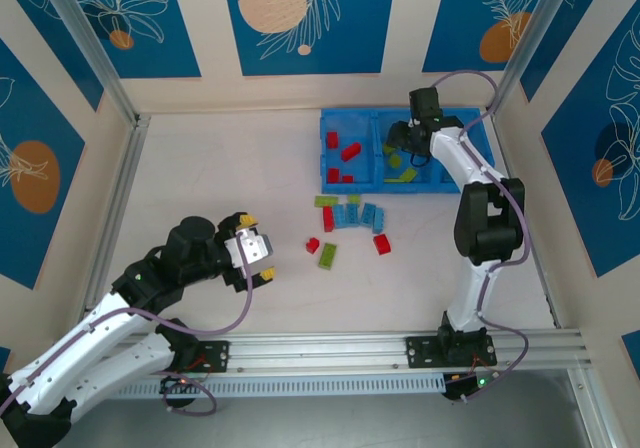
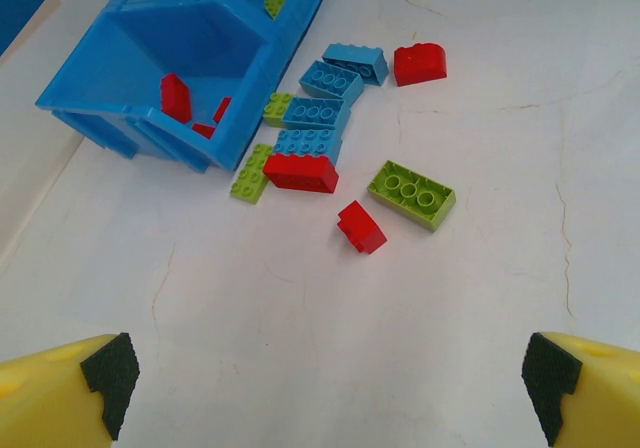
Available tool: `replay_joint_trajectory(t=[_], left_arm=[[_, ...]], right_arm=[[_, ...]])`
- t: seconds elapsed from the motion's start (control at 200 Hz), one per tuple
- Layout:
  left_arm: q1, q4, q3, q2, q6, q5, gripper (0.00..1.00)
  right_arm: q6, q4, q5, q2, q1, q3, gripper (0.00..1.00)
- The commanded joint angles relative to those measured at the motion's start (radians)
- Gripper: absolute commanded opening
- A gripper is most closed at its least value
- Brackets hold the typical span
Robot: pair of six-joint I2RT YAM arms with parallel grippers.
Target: Sort the legos into containers by color
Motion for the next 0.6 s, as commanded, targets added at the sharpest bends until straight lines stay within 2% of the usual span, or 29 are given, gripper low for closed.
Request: replay_joint_trajectory(t=[0.0,0.085,0.185,0.355,0.485,0.595], left_arm=[[0.012,-0.003,-0.001,-0.003,0.009,0.001,1.0],[0.012,-0.006,0.002,-0.002,0.009,0.006,1.0],[0.012,-0.008,0.003,-0.002,0.011,0.01,1.0],[0.012,-0.002,0.006,0.005,0.011,0.022,1.0],[0.013,-0.005,0.01,0.011,0.009,0.035,1.0],[0.012,-0.008,0.015,0.014,0.009,0.039,1.0]], right_arm=[[0.026,-0.088,-0.022,-0.116,-0.001,0.003,0.65],[0.075,-0.071,-0.054,-0.26,0.013,-0.131,0.65],[0.149,-0.004,-0.071,-0.49,0.068,-0.377,0.68],[0.253,0.046,0.023,-0.813,0.273,-0.737,0.75],[0.278,0.0,0.124,-0.882,0.398,-0.864,0.8],[0.289,0.013,0.137,-0.826,0.431,-0.924,0.83]])
